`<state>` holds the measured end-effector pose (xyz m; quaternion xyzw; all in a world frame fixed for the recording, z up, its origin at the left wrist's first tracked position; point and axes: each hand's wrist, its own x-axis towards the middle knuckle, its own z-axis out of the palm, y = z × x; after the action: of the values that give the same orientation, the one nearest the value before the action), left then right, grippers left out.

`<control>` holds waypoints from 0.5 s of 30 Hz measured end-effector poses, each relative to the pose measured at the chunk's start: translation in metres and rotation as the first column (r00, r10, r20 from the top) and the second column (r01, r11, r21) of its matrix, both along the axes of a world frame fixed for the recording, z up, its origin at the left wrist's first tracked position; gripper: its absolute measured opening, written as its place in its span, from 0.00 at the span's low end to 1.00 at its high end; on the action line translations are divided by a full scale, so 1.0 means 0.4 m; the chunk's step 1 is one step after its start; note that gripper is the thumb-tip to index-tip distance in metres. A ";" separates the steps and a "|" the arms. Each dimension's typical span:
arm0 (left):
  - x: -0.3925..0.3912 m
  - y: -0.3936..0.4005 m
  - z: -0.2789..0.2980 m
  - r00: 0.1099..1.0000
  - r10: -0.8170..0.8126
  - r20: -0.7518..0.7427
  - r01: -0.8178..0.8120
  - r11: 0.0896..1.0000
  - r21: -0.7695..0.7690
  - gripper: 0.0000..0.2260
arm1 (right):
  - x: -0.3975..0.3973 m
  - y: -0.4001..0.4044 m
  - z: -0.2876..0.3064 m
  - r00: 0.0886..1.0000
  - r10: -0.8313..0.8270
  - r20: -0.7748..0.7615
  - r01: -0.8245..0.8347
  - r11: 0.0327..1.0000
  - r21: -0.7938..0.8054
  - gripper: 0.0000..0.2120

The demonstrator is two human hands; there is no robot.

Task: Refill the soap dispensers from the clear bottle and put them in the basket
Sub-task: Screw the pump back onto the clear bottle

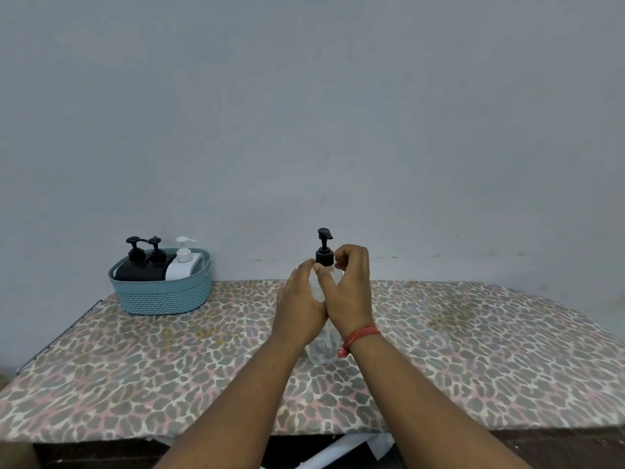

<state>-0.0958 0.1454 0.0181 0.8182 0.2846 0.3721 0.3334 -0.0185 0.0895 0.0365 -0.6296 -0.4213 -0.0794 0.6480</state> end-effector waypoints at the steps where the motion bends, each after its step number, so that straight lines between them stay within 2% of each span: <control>1: -0.001 -0.002 0.001 1.000 0.002 0.002 -0.002 1.000 0.003 0.27 | -0.001 -0.003 0.001 0.999 0.027 -0.032 -0.028 1.000 -0.010 0.17; 5: -0.007 -0.010 0.006 1.000 0.004 0.000 -0.004 1.000 -0.012 0.27 | 0.002 -0.006 0.005 0.971 0.192 -0.143 -0.203 0.977 -0.067 0.25; 8: -0.010 -0.017 0.009 1.000 -0.001 -0.001 0.001 0.999 -0.035 0.28 | 0.000 -0.008 0.003 0.983 0.129 -0.127 -0.136 0.990 -0.042 0.24; 12: -0.011 -0.016 0.008 1.000 -0.016 0.025 0.018 0.998 -0.061 0.28 | -0.005 -0.006 -0.002 0.999 0.038 -0.027 -0.038 0.999 -0.005 0.23; 15: -0.009 -0.009 0.005 0.999 -0.024 0.033 0.026 0.997 -0.074 0.29 | 0.000 0.000 -0.002 0.989 0.127 -0.075 -0.130 0.991 -0.036 0.27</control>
<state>-0.0995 0.1418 0.0202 0.8027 0.2825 0.3699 0.3728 -0.0187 0.0894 0.0358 -0.6165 -0.4389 -0.0060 0.6537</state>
